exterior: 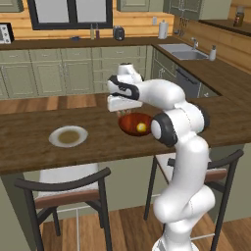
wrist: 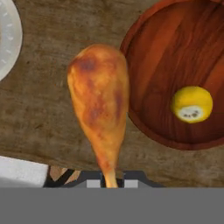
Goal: Pick the chicken drumstick and lemon from their plates and place them in the bowl. Then put the bowl in the fridge.
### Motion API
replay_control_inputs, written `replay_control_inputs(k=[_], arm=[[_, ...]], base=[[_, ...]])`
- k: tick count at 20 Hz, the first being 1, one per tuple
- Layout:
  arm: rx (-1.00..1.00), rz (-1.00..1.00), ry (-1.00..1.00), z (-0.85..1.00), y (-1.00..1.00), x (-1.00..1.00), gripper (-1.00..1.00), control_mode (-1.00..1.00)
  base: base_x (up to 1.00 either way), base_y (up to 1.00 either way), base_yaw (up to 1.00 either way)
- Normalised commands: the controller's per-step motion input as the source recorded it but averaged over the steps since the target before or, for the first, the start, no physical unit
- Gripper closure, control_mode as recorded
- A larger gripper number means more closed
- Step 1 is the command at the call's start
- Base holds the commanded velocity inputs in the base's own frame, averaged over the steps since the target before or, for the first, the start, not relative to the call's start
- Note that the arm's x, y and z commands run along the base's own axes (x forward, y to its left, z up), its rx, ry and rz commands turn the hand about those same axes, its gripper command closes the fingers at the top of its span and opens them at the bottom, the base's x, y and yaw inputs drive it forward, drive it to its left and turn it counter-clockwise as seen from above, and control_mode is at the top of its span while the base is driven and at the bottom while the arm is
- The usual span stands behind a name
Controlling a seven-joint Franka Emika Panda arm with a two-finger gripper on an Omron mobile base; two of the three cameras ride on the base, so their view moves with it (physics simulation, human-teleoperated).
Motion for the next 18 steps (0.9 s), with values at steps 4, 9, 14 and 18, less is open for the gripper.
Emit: replay_control_inputs(k=[4, 9, 14, 18], arm=[[0.08, -0.03, 0.0, -0.04, -0.81, 0.08, 1.0, -1.0], [0.06, -0.02, 0.0, -0.34, -0.52, 0.47, 1.0, -1.0], [0.0, -0.01, 0.02, -0.39, -0.22, 0.47, 1.0, -1.0], [0.0, 0.0, 0.08, -0.36, -0.01, 0.45, 1.0, -1.0]], base=[[0.0, 0.0, 0.0], [0.0, 0.0, 0.0], [0.0, 0.0, 0.0], [0.0, 0.0, 0.0]])
